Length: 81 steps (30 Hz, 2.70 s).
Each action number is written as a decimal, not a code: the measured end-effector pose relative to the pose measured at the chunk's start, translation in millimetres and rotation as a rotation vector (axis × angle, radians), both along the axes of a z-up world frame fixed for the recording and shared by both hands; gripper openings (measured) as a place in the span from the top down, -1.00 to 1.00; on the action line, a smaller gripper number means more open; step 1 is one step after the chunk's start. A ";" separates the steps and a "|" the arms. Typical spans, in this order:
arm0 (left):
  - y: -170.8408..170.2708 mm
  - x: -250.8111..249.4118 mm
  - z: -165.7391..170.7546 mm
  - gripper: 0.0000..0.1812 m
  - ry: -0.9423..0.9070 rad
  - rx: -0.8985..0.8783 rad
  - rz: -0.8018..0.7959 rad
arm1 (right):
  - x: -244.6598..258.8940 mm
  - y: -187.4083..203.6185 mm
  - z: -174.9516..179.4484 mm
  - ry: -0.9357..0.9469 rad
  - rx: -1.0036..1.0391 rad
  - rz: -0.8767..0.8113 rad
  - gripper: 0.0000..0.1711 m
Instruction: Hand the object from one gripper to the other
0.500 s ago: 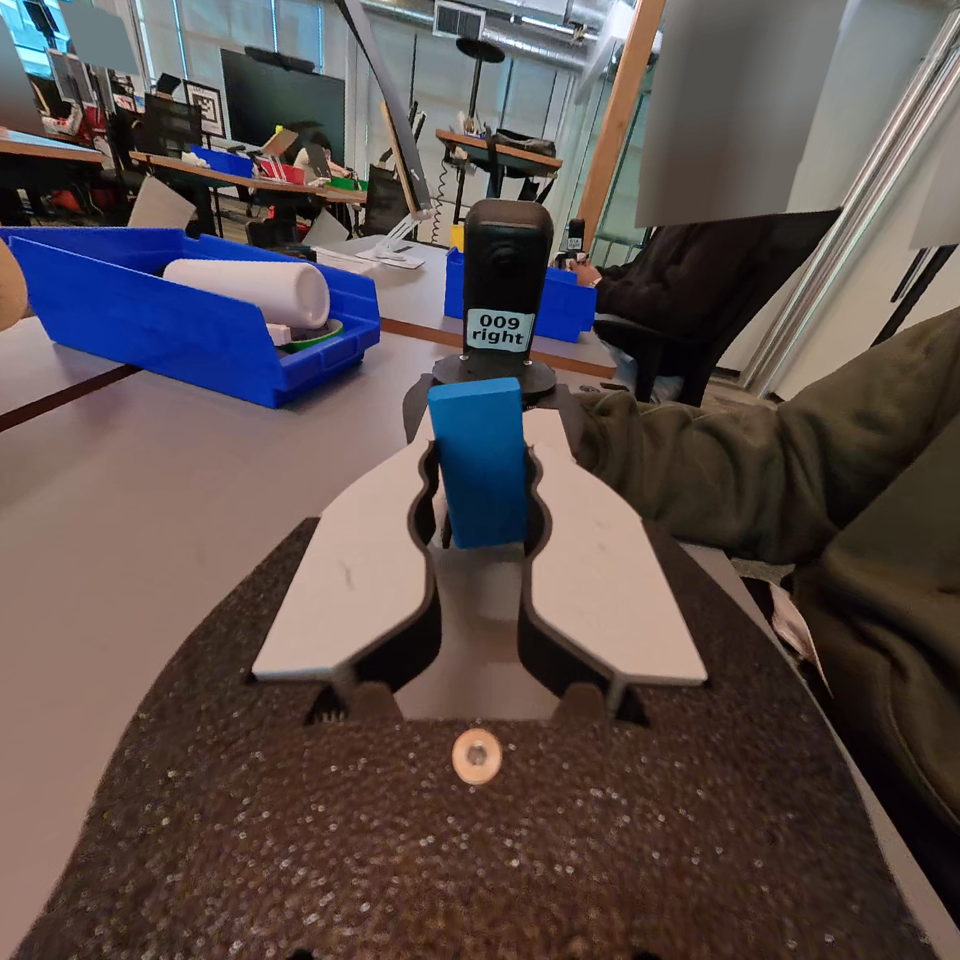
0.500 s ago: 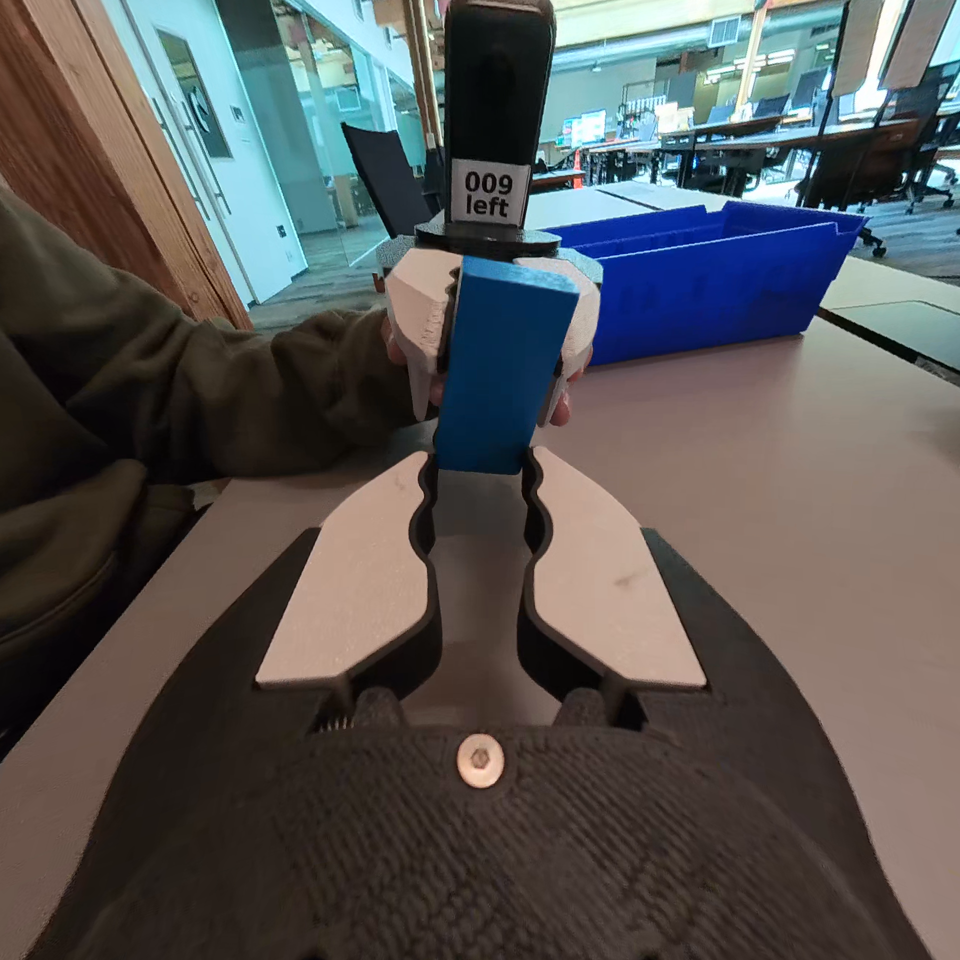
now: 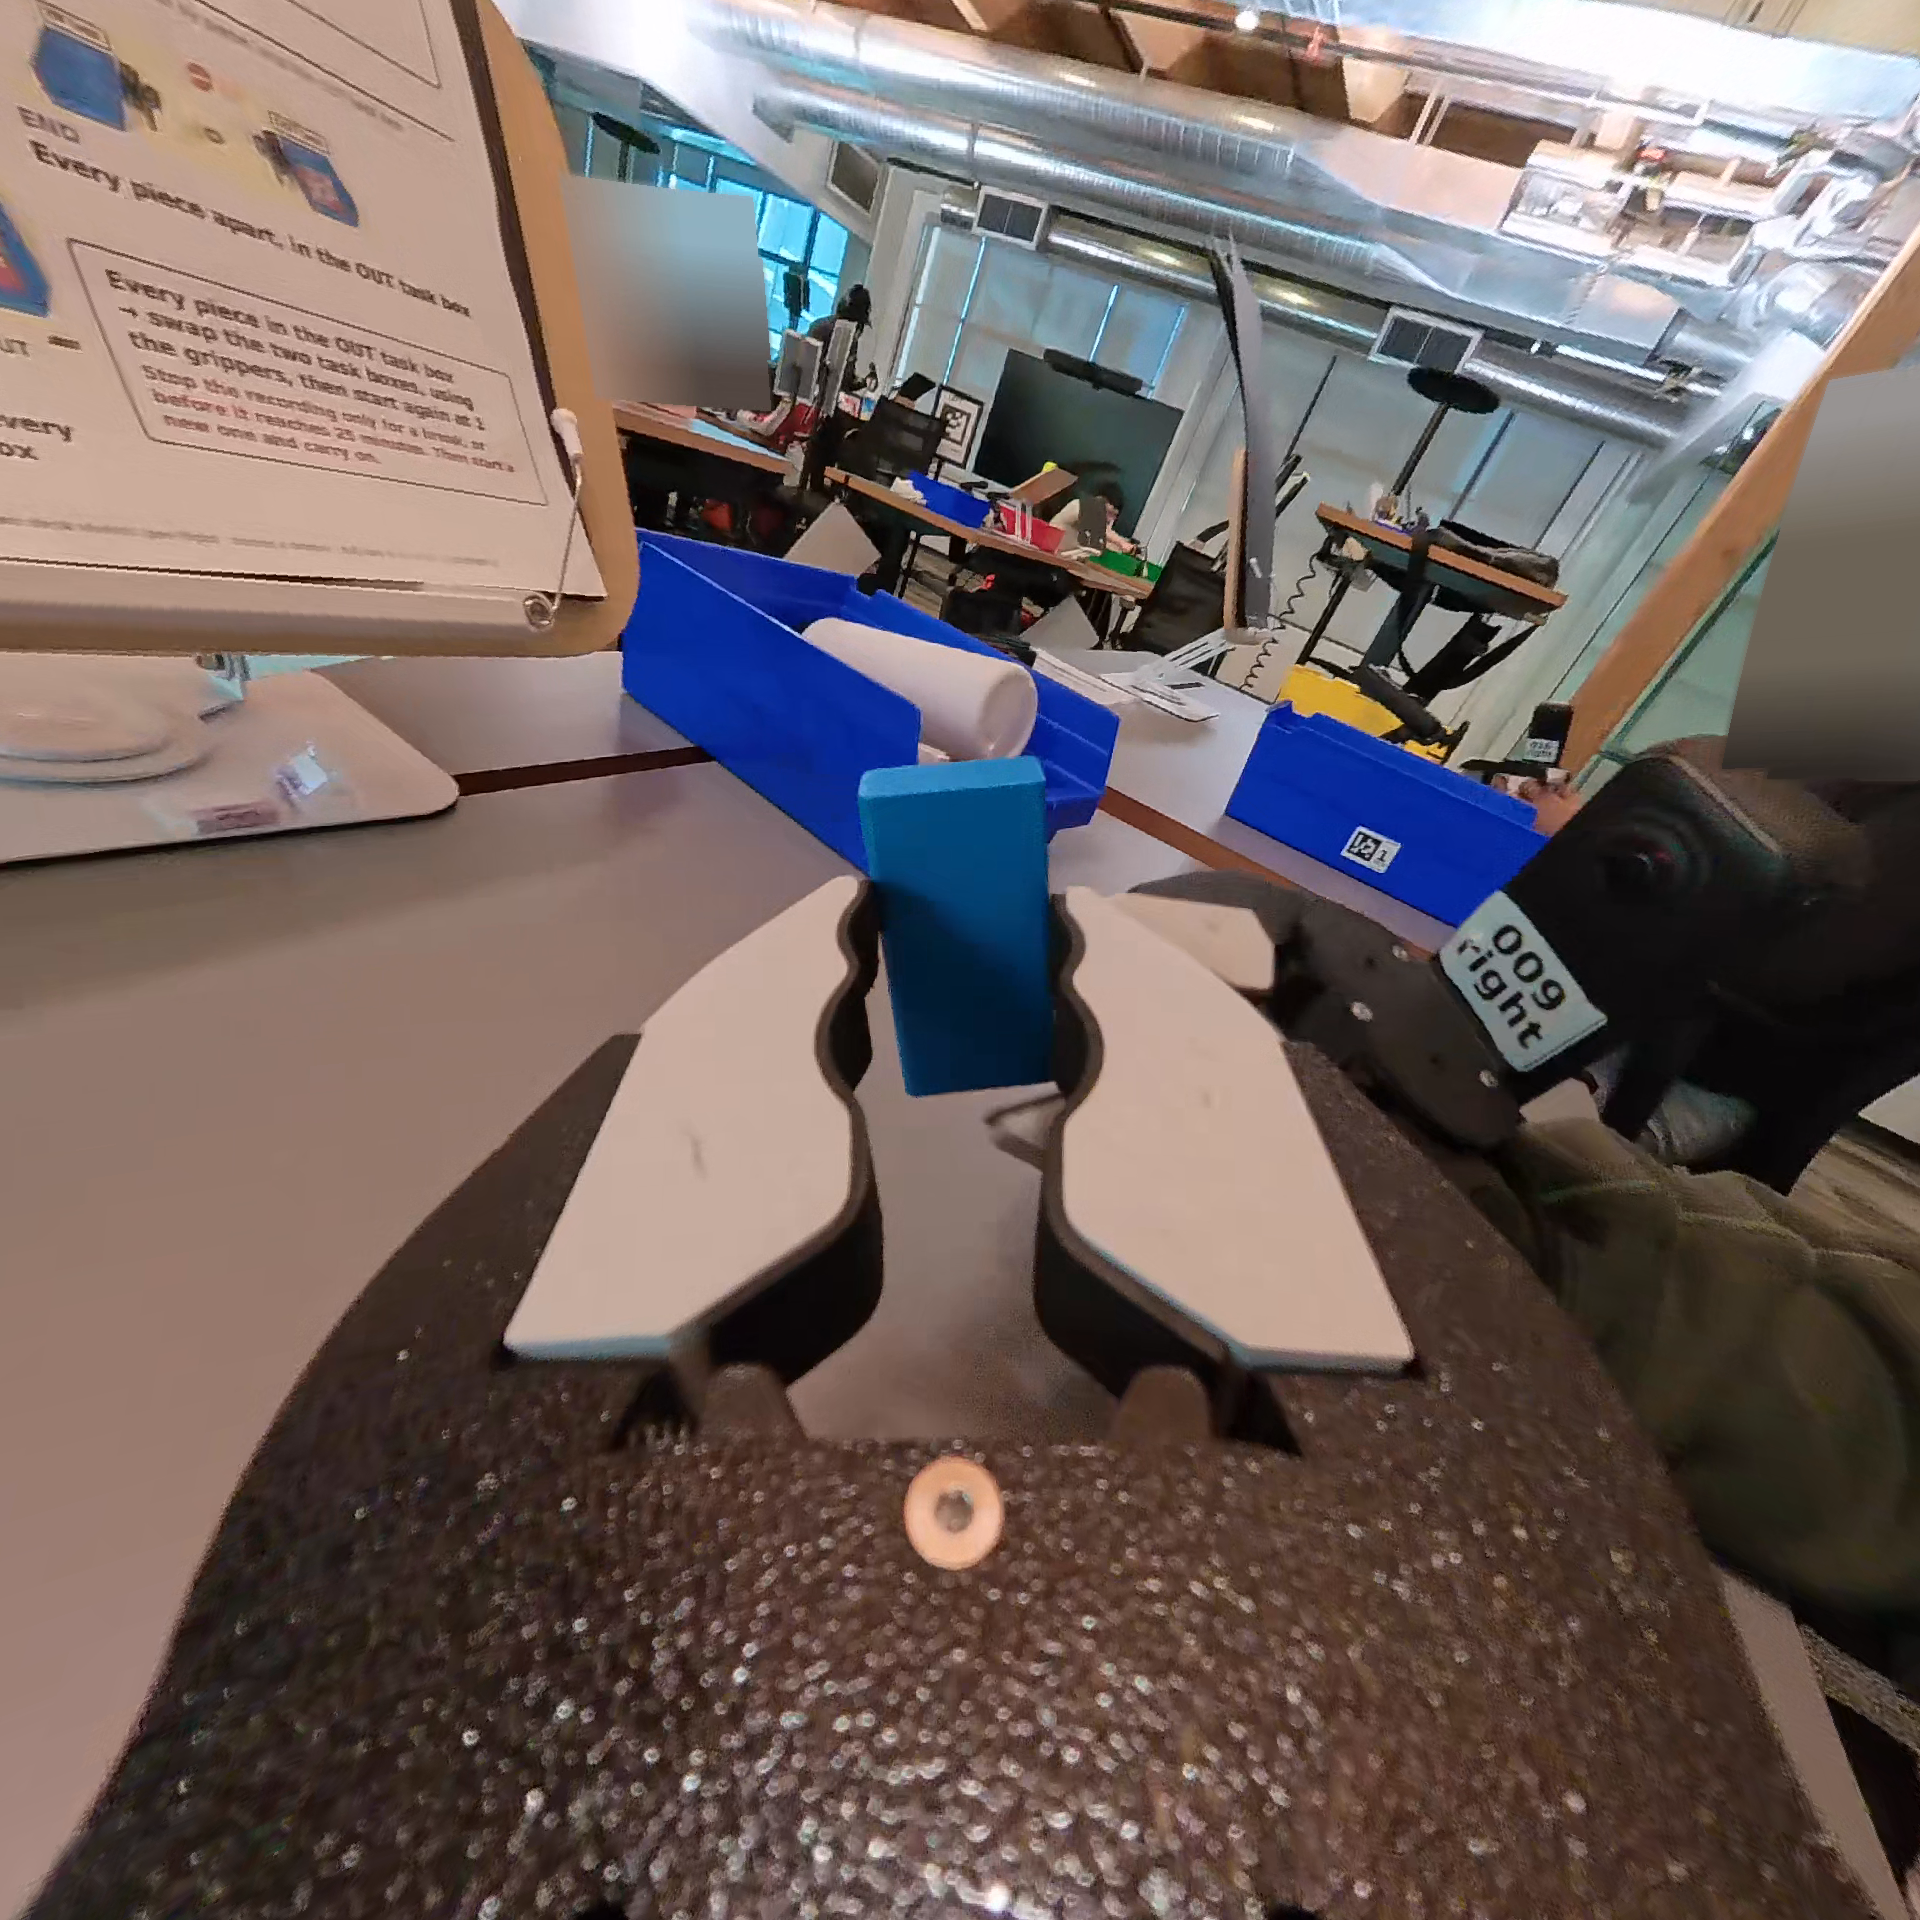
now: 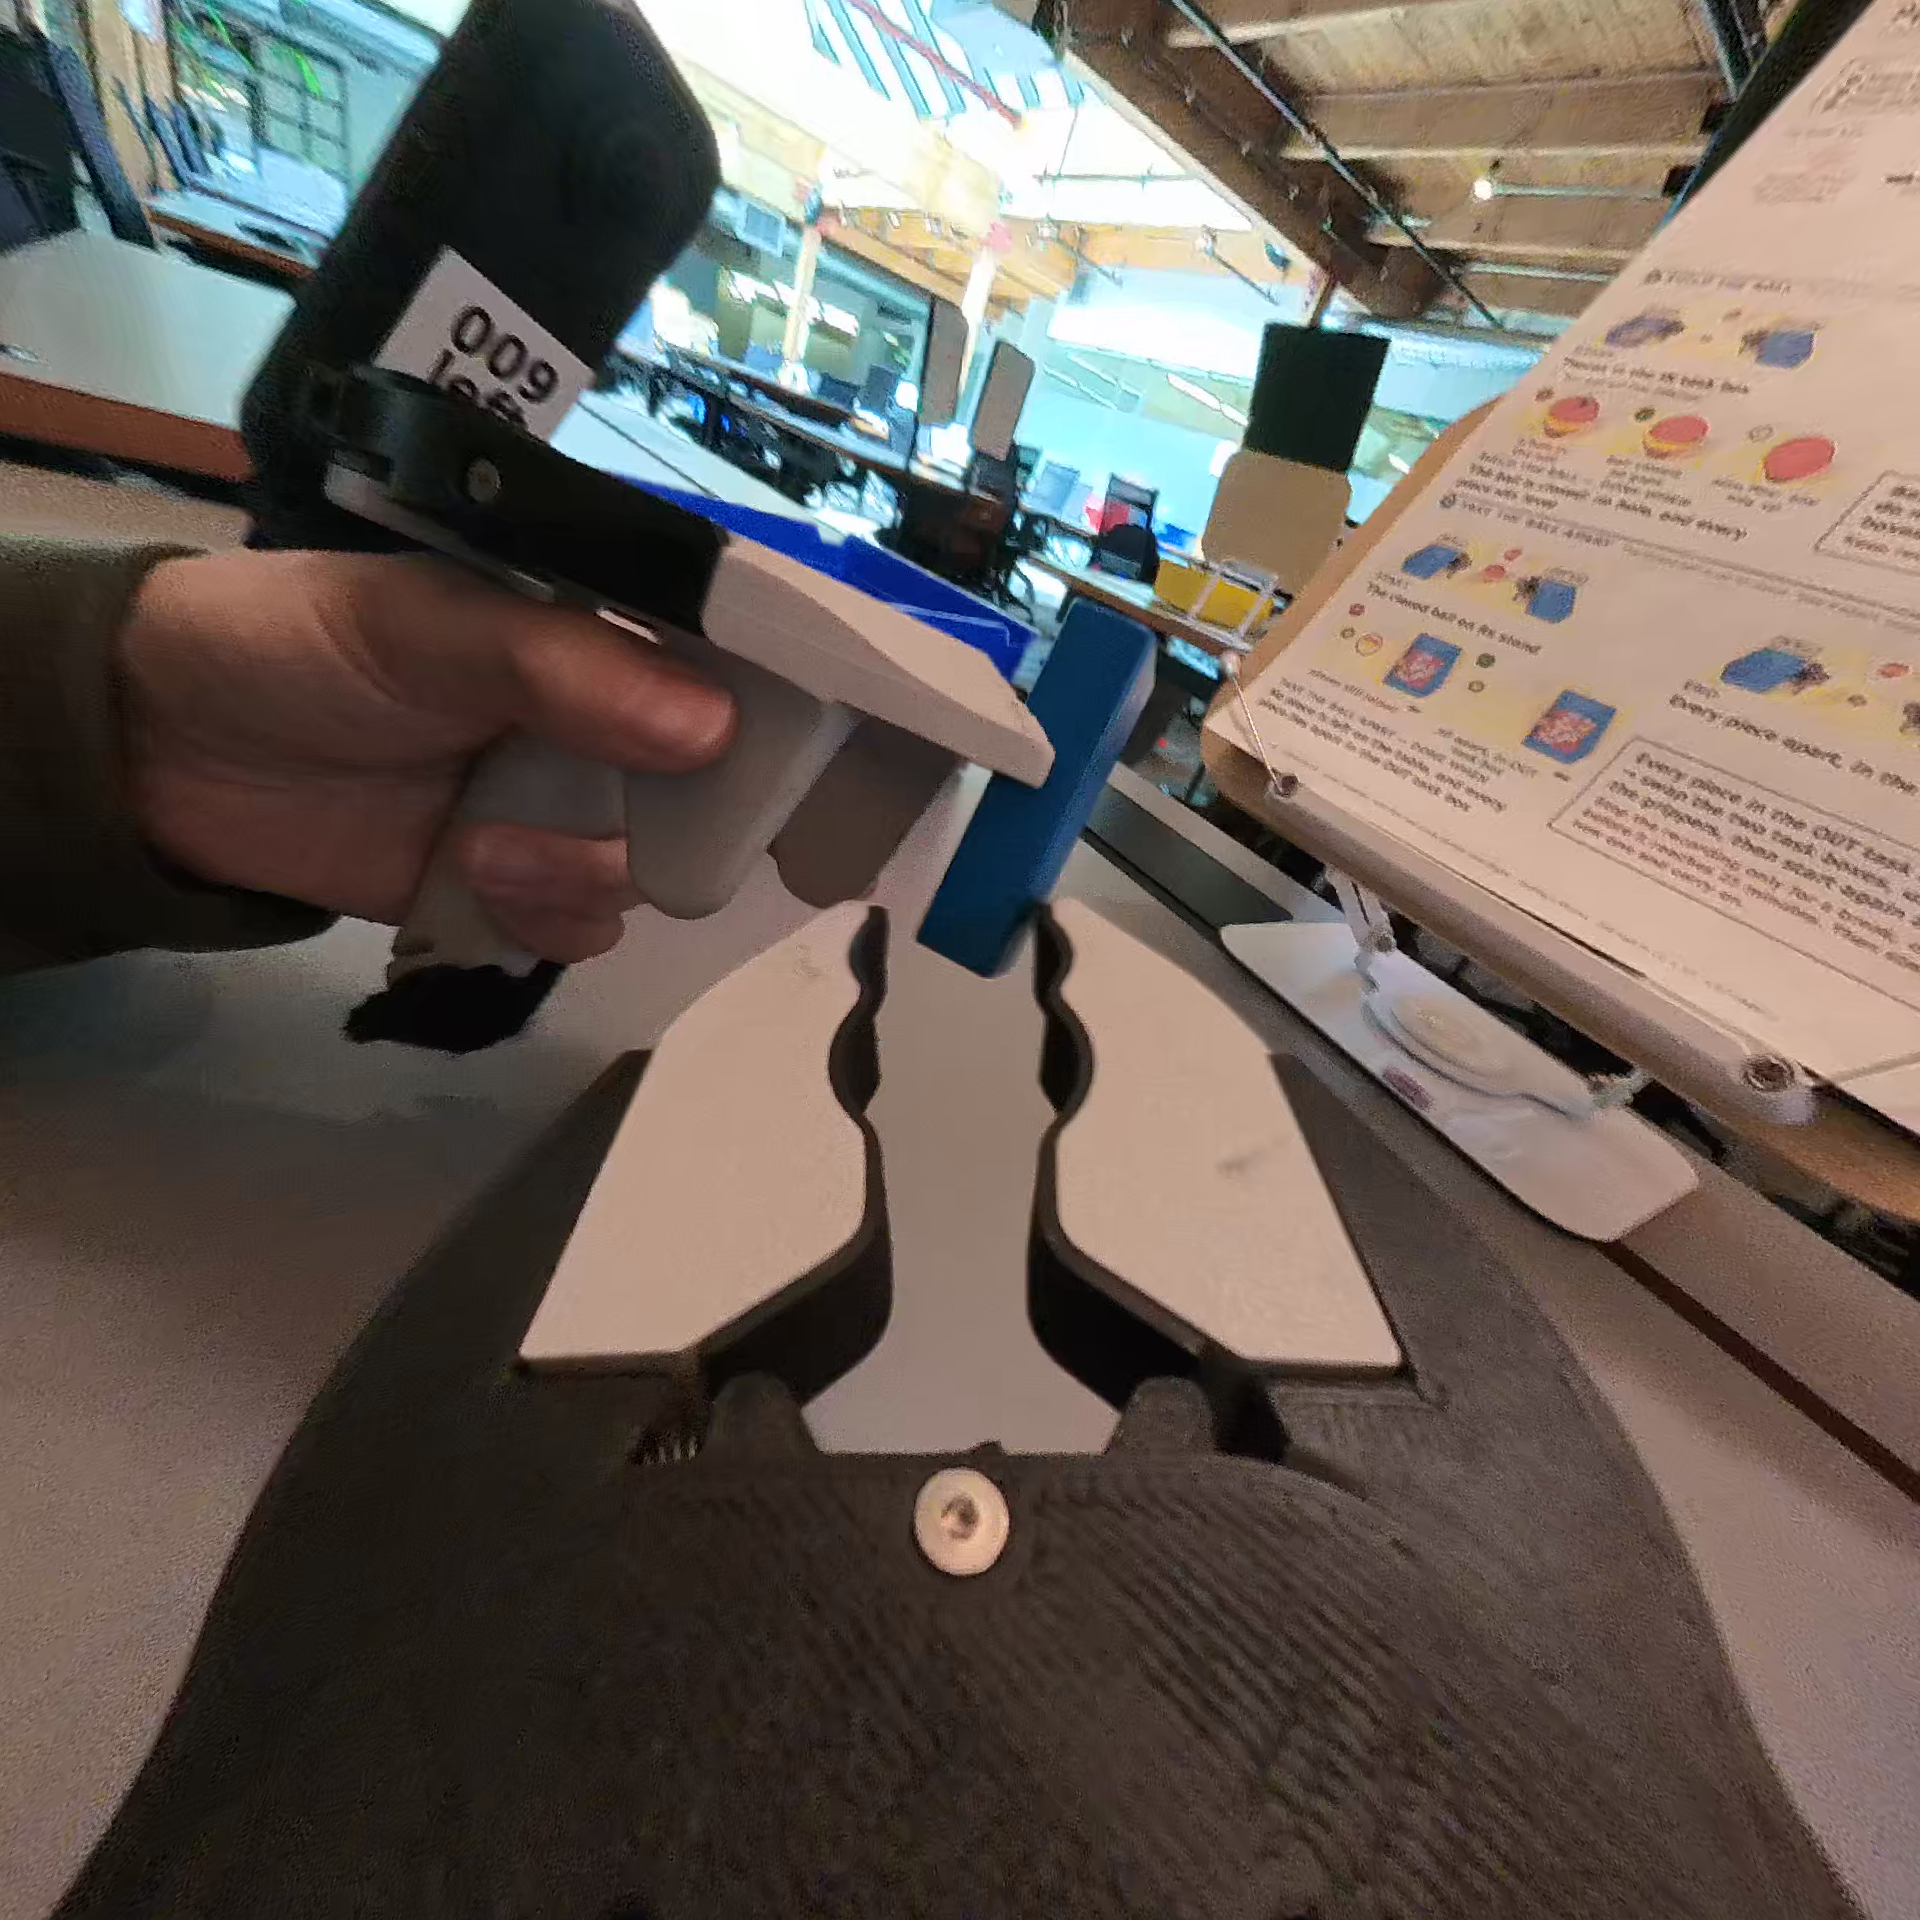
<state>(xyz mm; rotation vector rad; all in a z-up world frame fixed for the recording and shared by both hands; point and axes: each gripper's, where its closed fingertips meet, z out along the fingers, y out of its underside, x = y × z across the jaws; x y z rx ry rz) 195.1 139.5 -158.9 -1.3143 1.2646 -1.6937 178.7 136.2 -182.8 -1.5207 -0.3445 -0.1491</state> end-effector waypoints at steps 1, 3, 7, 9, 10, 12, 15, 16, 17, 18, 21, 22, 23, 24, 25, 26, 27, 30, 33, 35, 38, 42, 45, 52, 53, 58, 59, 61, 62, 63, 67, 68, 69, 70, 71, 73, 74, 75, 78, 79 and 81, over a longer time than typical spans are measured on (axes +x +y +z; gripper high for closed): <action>-0.8 0.6 -0.2 0.66 -0.001 0.000 0.009 | 4.9 1.5 -3.2 0.002 -0.020 -0.041 0.76; -0.1 1.4 -1.5 0.66 0.002 0.022 0.027 | 5.7 2.1 -6.1 0.018 -0.049 -0.039 0.77; -0.9 0.1 2.8 0.65 -0.029 -0.021 0.003 | 6.4 -0.7 -1.3 0.042 -0.075 0.008 0.79; -3.7 -1.6 4.1 0.64 -0.046 -0.031 -0.037 | 3.8 -2.4 -1.1 0.062 -0.081 0.049 0.80; -4.4 -2.8 5.5 0.64 -0.056 -0.033 -0.053 | 2.4 -3.3 -0.1 0.080 -0.078 0.068 0.80; -5.5 -6.5 11.2 0.55 -0.092 -0.022 -0.084 | -1.3 -4.9 3.1 0.119 -0.070 0.110 0.80; -6.4 -14.8 18.5 0.44 -0.134 0.005 -0.151 | -13.6 -12.4 16.3 0.264 -0.026 0.268 0.81; -6.9 -18.5 21.1 0.44 -0.151 0.000 -0.182 | -16.6 -16.1 22.8 0.345 -0.002 0.333 0.81; -8.5 -23.4 25.1 0.47 -0.175 -0.018 -0.223 | -23.9 -22.1 28.3 0.430 0.004 0.442 0.81; -11.0 -28.7 29.4 0.51 -0.200 -0.046 -0.273 | -30.0 -27.8 31.8 0.503 -0.009 0.544 0.81; -14.3 -36.5 34.9 0.54 -0.218 -0.124 -0.360 | -37.6 -33.1 29.5 0.574 -0.054 0.652 0.81; -16.6 -37.9 33.9 0.58 -0.211 -0.133 -0.386 | -39.1 -32.3 27.2 0.566 -0.064 0.651 0.81; -19.4 -39.1 32.7 0.59 -0.205 -0.134 -0.410 | -41.3 -31.8 24.8 0.556 -0.080 0.652 0.81; -22.0 -40.1 31.7 0.61 -0.200 -0.128 -0.428 | -42.9 -30.8 22.3 0.542 -0.095 0.648 0.81; -23.2 -40.0 30.2 0.73 -0.195 -0.110 -0.430 | -42.0 -28.1 19.6 0.526 -0.102 0.620 0.81; -22.1 -38.3 28.3 0.78 -0.185 -0.090 -0.415 | -42.6 -27.5 17.5 0.515 -0.111 0.613 0.81; -21.7 -37.7 27.3 0.80 -0.173 -0.076 -0.411 | -40.6 -26.0 15.1 0.512 -0.123 0.595 0.81; -12.3 -27.8 21.0 0.83 -0.127 -0.017 -0.298 | -25.6 -15.8 7.2 0.443 -0.109 0.443 0.77; 6.4 -12.9 17.0 0.83 -0.071 -0.064 -0.102 | 3.4 -6.0 4.3 0.219 -0.008 0.133 0.56; 16.5 -6.2 11.3 0.83 -0.021 -0.107 0.023 | 13.3 -4.7 5.1 0.004 0.030 -0.025 0.39; 15.1 -0.8 1.9 0.83 0.029 -0.108 0.118 | 15.0 -0.1 2.6 -0.166 0.026 -0.159 0.36; 4.9 2.3 -0.6 0.83 0.030 -0.075 0.181 | 12.9 7.4 -9.3 -0.136 -0.034 -0.208 0.35; 3.6 2.3 -0.6 0.83 0.022 -0.029 0.223 | 14.4 6.5 -10.0 -0.128 -0.043 -0.220 0.59; -2.7 -0.3 7.9 0.76 -0.038 -0.001 0.081 | 9.8 4.2 -5.9 0.042 -0.099 -0.042 0.61; -5.6 -2.7 12.4 0.69 -0.063 0.022 0.030 | 6.4 2.6 -3.8 0.100 -0.099 0.014 0.61; -17.9 -24.1 15.6 0.44 -0.096 0.125 -0.244 | -20.8 -16.5 14.0 0.389 -0.074 0.407 0.61; -18.3 -27.9 14.7 0.44 -0.095 0.136 -0.275 | -22.6 -19.3 14.7 0.408 -0.082 0.445 0.61; -18.4 -32.6 15.2 0.46 -0.105 0.129 -0.307 | -27.4 -23.2 10.0 0.389 -0.119 0.495 0.61; -19.5 -33.7 14.8 0.48 -0.102 0.116 -0.323 | -29.0 -23.5 8.4 0.368 -0.122 0.497 0.61; -21.9 -34.6 13.9 0.47 -0.096 0.109 -0.343 | -31.1 -23.2 6.8 0.360 -0.130 0.500 0.61; -32.5 -35.5 6.7 0.52 -0.080 0.164 -0.383 | -42.2 -22.0 0.4 0.346 -0.171 0.530 0.61; -34.6 -36.5 6.7 0.61 -0.091 0.186 -0.390 | -42.0 -21.1 -1.4 0.348 -0.181 0.525 0.61; -34.8 -35.5 6.4 0.61 -0.091 0.201 -0.381 | -42.0 -21.9 -1.4 0.354 -0.184 0.534 0.61; -35.4 -34.4 5.6 0.61 -0.081 0.205 -0.380 | -40.8 -22.2 -1.9 0.355 -0.185 0.534 0.61; -36.4 -32.8 4.3 0.61 -0.068 0.203 -0.378 | -39.7 -22.1 -3.3 0.350 -0.191 0.528 0.61; -37.7 -29.2 0.0 0.62 -0.063 0.244 -0.353 | -37.2 -21.1 -8.5 0.358 -0.219 0.507 0.61; -36.1 -26.9 -2.2 0.63 -0.065 0.294 -0.319 | -32.7 -19.6 -10.4 0.373 -0.228 0.479 0.62; -32.3 -24.5 -3.6 0.63 -0.069 0.358 -0.273 | -26.9 -18.8 -9.6 0.403 -0.222 0.451 0.55; -19.3 -21.7 -2.3 0.63 -0.121 0.609 -0.131 | -12.8 -20.3 -3.7 0.614 -0.244 0.439 0.04; -17.9 -22.0 -1.1 0.63 -0.149 0.706 -0.097 | -11.6 -21.5 0.0 0.723 -0.262 0.469 -0.05; -23.3 -25.1 2.6 0.63 -0.230 0.891 -0.067 | -16.3 -27.6 10.8 0.926 -0.282 0.590 0.00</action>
